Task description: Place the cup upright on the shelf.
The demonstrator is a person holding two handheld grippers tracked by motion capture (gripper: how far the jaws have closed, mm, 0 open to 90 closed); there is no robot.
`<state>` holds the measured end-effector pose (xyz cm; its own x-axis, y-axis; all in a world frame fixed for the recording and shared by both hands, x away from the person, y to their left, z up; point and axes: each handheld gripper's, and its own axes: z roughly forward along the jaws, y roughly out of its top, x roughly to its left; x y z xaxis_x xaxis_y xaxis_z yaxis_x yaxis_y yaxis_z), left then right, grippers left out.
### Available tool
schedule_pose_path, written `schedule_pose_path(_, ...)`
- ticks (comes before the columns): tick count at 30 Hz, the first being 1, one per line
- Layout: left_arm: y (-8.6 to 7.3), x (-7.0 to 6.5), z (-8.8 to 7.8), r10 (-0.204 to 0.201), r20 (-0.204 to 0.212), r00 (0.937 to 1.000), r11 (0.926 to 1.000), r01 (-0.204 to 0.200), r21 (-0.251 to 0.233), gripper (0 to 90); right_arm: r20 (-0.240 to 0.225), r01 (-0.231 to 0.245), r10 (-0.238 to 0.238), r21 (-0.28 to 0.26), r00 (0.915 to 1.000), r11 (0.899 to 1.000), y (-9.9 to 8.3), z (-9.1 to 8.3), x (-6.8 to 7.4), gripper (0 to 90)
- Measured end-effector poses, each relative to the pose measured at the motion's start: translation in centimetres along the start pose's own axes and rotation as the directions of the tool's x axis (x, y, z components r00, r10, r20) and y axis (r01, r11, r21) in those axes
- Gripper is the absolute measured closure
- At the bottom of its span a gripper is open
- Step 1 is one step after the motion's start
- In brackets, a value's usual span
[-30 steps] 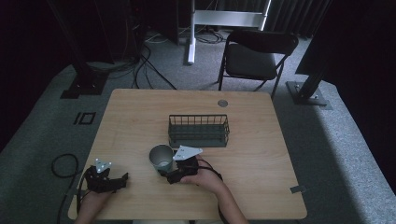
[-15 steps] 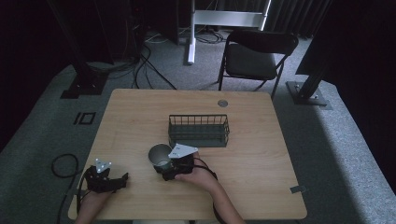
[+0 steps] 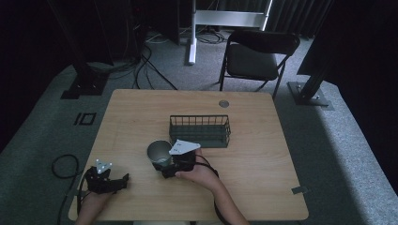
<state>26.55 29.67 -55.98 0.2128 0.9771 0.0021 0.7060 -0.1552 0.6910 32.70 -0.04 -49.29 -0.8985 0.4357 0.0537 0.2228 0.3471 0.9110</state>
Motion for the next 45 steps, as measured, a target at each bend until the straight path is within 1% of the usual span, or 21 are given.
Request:
schedule_pose_path(2, 0.0, 0.0, 0.0, 0.003, -0.001, 1.0, 1.0, -0.003, 0.0, 1.5, 0.001, 0.005, -0.005, -0.003, 1.0, 1.0, 0.5, -0.3, 0.0, 15.1)
schedule_pose_path(8, 0.0, 0.0, 0.0, 0.001, 0.0, 1.0, 1.0, -0.001, 0.0, 1.4, 0.012, 0.0, 0.001, -0.034, 0.9999, 0.999, 2.0, -1.5, -0.1, 15.1)
schedule_pose_path(10, 0.0, 0.0, 0.0, 0.001, 0.0, 1.0, 1.0, -0.001, 0.0, 1.5, 0.025, -0.004, 0.005, -0.045, 0.9997, 0.999, 2.4, -1.9, -0.3, 15.1)
schedule_pose_path(11, 0.0, 0.0, 0.0, 0.001, 0.0, 1.0, 1.0, -0.001, 0.0, 1.4, 0.028, 0.006, -0.004, -0.046, 0.9996, 0.999, 2.7, -2.1, -0.4, 15.1)
schedule_pose_path(12, 0.0, 0.0, 0.0, 0.001, 0.0, 1.0, 1.0, -0.001, 0.0, 1.5, 0.04, 0.006, -0.004, -0.054, 0.9992, 0.999, 2.9, -2.2, -0.5, 15.1)
schedule_pose_path(21, 0.0, 0.0, 0.0, 0.001, 0.0, 1.0, 1.0, -0.001, 0.001, 1.4, 0.099, 0.005, 0.005, -0.095, 0.9951, 0.995, 4.8, -3.8, -1.4, 15.1)
schedule_pose_path(23, 0.0, 0.0, 0.0, 0.001, 0.001, 1.0, 1.0, -0.001, 0.003, 1.4, 0.121, 0.001, 0.013, -0.11, 0.9926, 0.994, 5.2, -4.2, -1.7, 15.1)
schedule_pose_path(24, 0.0, 0.0, 0.0, 0.001, 0.001, 1.0, 1.0, -0.001, 0.002, 1.4, 0.125, 0.008, 0.005, -0.107, 0.9921, 0.994, 5.4, -4.4, -1.8, 15.1)
schedule_pose_path(27, 0.0, 0.0, 0.0, 0.001, 0.001, 1.0, 1.0, -0.001, 0.003, 1.4, 0.156, 0.003, 0.015, -0.118, 0.9877, 0.993, 6.0, -4.9, -2.4, 15.1)
schedule_pose_path(32, 0.0, 0.0, 0.0, 0.001, 0.001, 1.0, 1.0, -0.001, 0.001, 1.5, 0.215, -0.002, 0.032, -0.135, 0.976, 0.991, 6.7, -6.0, -3.5, 15.1)
schedule_pose_path(33, 0.0, 0.0, 0.0, 0.001, 0.001, 1.0, 1.0, -0.001, 0.001, 1.5, 0.23, -0.008, 0.041, -0.141, 0.9722, 0.99, 6.8, -6.2, -3.8, 15.1)
schedule_pose_path(34, 0.0, 0.0, 0.0, 0.001, 0.001, 1.0, 1.0, -0.001, 0.001, 1.4, 0.23, -0.008, 0.041, -0.141, 0.9722, 0.99, 6.8, -6.2, -3.8, 15.1)
schedule_pose_path(36, 0.0, 0.0, 0.0, 0.0, 0.001, 1.0, 1.0, 0.0, 0.001, 1.4, 0.258, -0.008, 0.046, -0.144, 0.965, 0.99, 6.9, -6.6, -4.3, 15.1)
schedule_pose_path(37, 0.0, 0.0, 0.0, 0.001, 0.0, 1.0, 1.0, -0.001, 0.001, 1.5, 0.276, -0.014, 0.055, -0.149, 0.9596, 0.989, 7.0, -6.8, -4.6, 15.1)
schedule_pose_path(38, 0.0, 0.0, 0.0, 0.001, 0.0, 1.0, 1.0, -0.001, 0.001, 1.5, 0.288, -0.015, 0.057, -0.146, 0.9559, 0.989, 7.0, -6.9, -4.8, 15.1)
schedule_pose_path(39, 0.0, 0.0, 0.0, 0.001, 0.0, 1.0, 1.0, -0.001, 0.001, 1.4, 0.305, -0.021, 0.066, -0.151, 0.9499, 0.988, 7.0, -7.1, -5.1, 15.1)
schedule_pose_path(40, 0.0, 0.0, 0.0, 0.001, 0.001, 1.0, 1.0, -0.001, 0.001, 1.4, 0.316, -0.026, 0.075, -0.155, 0.9459, 0.988, 7.0, -7.2, -5.3, 15.1)
schedule_pose_path(41, 0.0, 0.0, 0.0, 0.0, 0.0, 1.0, 1.0, 0.0, 0.001, 1.4, 0.327, -0.024, 0.072, -0.149, 0.9421, 0.989, 6.9, -7.3, -5.6, 15.1)
schedule_pose_path(42, 0.0, 0.0, 0.0, 0.0, 0.0, 1.0, 1.0, 0.0, 0.001, 1.5, 0.346, -0.03, 0.082, -0.154, 0.9345, 0.988, 6.9, -7.4, -5.9, 15.2)
schedule_pose_path(44, 0.0, 0.0, 0.0, 0.001, 0.001, 1.0, 1.0, -0.001, 0.001, 1.5, 0.372, -0.037, 0.09, -0.148, 0.9237, 0.988, 6.7, -7.7, -6.5, 15.1)
schedule_pose_path(45, 0.0, 0.0, 0.0, 0.001, 0.001, 1.0, 1.0, -0.001, 0.001, 1.4, 0.389, -0.045, 0.102, -0.152, 0.9154, 0.987, 6.5, -7.8, -6.8, 15.2)
